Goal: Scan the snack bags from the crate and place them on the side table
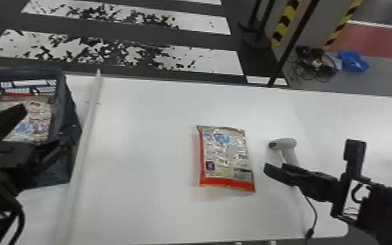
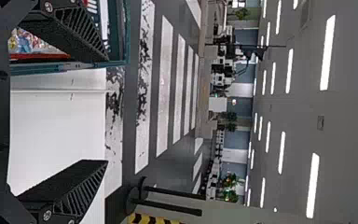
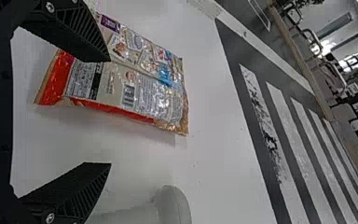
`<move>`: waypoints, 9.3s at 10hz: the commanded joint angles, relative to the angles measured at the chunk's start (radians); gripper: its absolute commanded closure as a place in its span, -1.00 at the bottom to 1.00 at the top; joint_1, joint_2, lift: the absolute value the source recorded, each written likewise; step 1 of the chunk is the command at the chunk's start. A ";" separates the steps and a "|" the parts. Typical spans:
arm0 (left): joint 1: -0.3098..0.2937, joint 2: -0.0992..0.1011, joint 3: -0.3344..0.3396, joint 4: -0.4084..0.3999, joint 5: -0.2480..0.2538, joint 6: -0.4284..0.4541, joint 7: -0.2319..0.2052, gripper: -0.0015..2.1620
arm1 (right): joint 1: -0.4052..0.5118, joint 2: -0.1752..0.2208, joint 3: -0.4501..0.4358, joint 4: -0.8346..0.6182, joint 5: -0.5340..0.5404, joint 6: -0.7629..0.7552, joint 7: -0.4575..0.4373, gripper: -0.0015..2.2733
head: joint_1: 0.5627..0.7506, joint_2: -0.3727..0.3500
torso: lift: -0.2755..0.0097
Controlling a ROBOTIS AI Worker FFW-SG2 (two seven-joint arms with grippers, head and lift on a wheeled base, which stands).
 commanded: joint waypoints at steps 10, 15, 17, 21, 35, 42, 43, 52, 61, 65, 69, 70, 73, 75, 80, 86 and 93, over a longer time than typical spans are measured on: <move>0.001 -0.003 0.000 0.002 0.008 0.000 -0.002 -0.90 | -0.077 -0.008 0.176 0.141 0.125 -0.021 0.112 -0.92 | 0.41 -0.15 | 0.27; 0.013 -0.003 -0.002 -0.009 0.012 -0.003 -0.002 -0.90 | -0.087 -0.001 0.256 0.160 0.234 -0.119 0.101 0.79 | 0.41 -0.09 | 0.27; 0.019 -0.003 -0.002 -0.015 0.014 -0.003 -0.002 -0.90 | -0.062 -0.001 0.268 0.157 0.254 -0.229 0.104 0.97 | 0.41 -0.07 | 0.27; 0.028 -0.003 0.000 -0.032 0.014 -0.003 -0.003 -0.90 | 0.002 0.029 0.116 0.042 0.116 -0.248 0.092 0.97 | 0.41 -0.08 | 0.27; 0.056 -0.003 0.002 -0.058 0.015 -0.012 -0.005 -0.90 | -0.120 -0.041 -0.340 0.462 -0.206 -0.337 -0.341 -0.77 | 0.41 -0.94 | 0.27; 0.027 -0.003 0.000 -0.044 0.009 -0.006 -0.011 -0.90 | 0.025 0.091 -0.249 0.103 -0.182 -0.487 -0.454 -0.94 | 0.41 -0.94 | 0.27; 0.024 -0.003 -0.002 -0.036 0.005 -0.012 -0.011 -0.90 | 0.073 0.123 -0.185 0.020 -0.162 -0.542 -0.463 -0.94 | 0.41 -0.94 | 0.27; 0.071 0.000 -0.077 0.093 -0.040 -0.282 0.000 -0.90 | 0.325 0.269 0.369 -0.176 0.236 -1.137 -0.612 -0.94 | 0.41 -0.20 | 0.27; 0.031 0.117 0.281 -0.047 0.161 0.083 -0.150 -0.87 | 0.397 0.269 0.438 -0.208 0.308 -1.159 -0.626 -0.94 | 0.41 0.19 | 0.27; -0.269 0.247 0.400 0.070 0.074 0.313 -0.331 -0.81 | 0.391 0.269 0.466 -0.207 0.358 -1.137 -0.635 -0.94 | 0.41 0.64 | 0.27; -0.472 0.365 0.328 0.327 -0.147 0.405 -0.488 -0.81 | 0.357 0.269 0.487 -0.185 0.377 -1.088 -0.637 -0.94 | 0.41 0.90 | 0.27; -0.516 0.385 0.279 0.405 -0.190 0.399 -0.534 -0.82 | 0.358 0.269 0.483 -0.185 0.378 -1.088 -0.637 -0.94 | 0.41 0.93 | 0.27; -0.648 0.388 0.167 0.565 -0.319 0.365 -0.660 -0.82 | 0.357 0.269 0.483 -0.176 0.381 -1.082 -0.638 -0.94 | 0.41 0.83 | 0.27; -0.714 0.388 0.104 0.654 -0.413 0.365 -0.735 -0.82 | 0.355 0.269 0.478 -0.173 0.380 -1.082 -0.640 -0.94 | 0.41 0.77 | 0.27; -0.839 0.383 -0.021 0.829 -0.614 0.374 -0.896 -0.82 | 0.354 0.269 0.467 -0.164 0.366 -1.082 -0.638 -0.94 | 0.41 0.67 | 0.27; -0.986 0.380 -0.140 1.090 -0.709 0.368 -0.983 -0.84 | 0.346 0.269 0.463 -0.155 0.358 -1.070 -0.638 -0.94 | 0.41 0.65 | 0.27; -1.033 0.370 -0.222 1.218 -0.742 0.328 -0.960 0.97 | 0.323 0.269 0.463 -0.118 0.344 -1.067 -0.637 -0.94 | 0.41 0.62 | 0.27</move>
